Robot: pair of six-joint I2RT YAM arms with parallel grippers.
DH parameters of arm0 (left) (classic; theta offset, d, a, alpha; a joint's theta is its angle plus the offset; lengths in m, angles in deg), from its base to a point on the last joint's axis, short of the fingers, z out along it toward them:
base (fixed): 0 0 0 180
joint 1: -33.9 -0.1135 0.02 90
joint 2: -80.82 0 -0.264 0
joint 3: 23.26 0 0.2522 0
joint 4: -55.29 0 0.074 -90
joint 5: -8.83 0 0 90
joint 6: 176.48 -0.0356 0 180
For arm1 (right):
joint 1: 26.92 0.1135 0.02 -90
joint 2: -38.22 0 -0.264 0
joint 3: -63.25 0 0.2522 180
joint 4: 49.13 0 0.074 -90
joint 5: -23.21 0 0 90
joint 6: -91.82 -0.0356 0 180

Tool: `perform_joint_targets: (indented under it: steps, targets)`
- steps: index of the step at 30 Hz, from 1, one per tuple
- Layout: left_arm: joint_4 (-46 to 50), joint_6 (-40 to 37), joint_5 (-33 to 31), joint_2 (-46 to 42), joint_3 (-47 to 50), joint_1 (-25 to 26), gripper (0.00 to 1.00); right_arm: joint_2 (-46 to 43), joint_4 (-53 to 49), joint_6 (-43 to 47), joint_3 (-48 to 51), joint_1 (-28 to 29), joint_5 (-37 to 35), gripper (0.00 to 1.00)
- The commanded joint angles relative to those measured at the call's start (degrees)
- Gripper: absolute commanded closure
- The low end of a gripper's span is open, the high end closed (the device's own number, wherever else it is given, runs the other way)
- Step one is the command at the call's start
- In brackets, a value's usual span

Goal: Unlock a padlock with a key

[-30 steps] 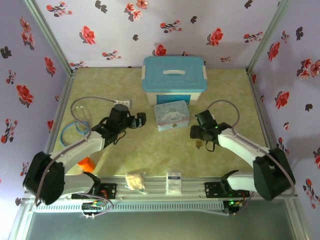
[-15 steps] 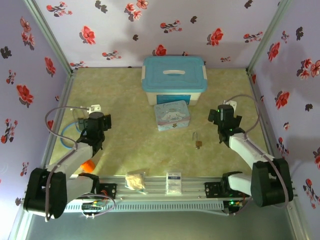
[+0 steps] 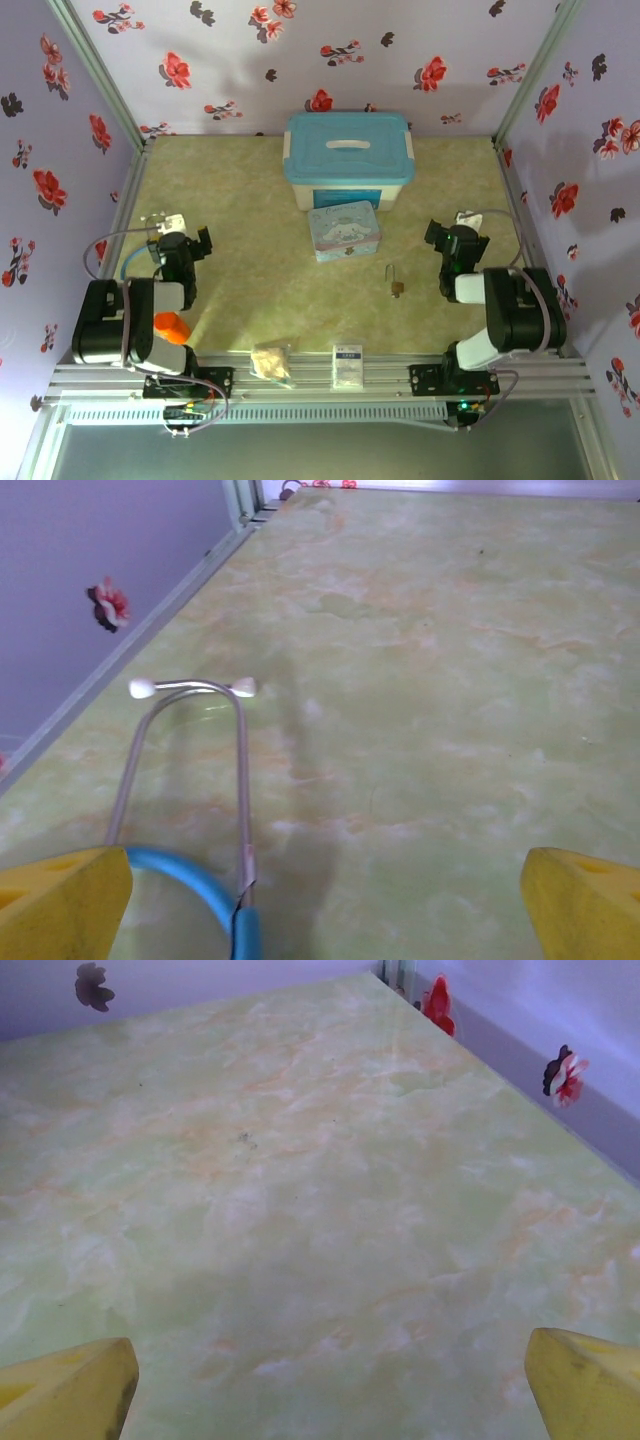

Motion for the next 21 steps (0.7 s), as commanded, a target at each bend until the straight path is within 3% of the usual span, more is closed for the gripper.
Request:
perform_joint_targets:
  steps: [1, 4, 21]
  targets:
    - [-8.1, -0.5, 3.1, 2.2, -0.7, -0.5, 0.0, 0.5, 2.2, 1.4, -1.9, -0.4, 3.5, 0.01]
    - [-1.8, -0.8, 3.1, 2.5, -4.2, -0.4, 0.0, 1.5, 4.0, 2.0, -1.9, -0.4, 3.6, 0.01]
    - [-2.5, -1.4, 2.6, 2.9, -4.2, 0.1, 0.0, 1.0, 1.2, 3.3, -2.9, -0.2, 7.0, 0.01]
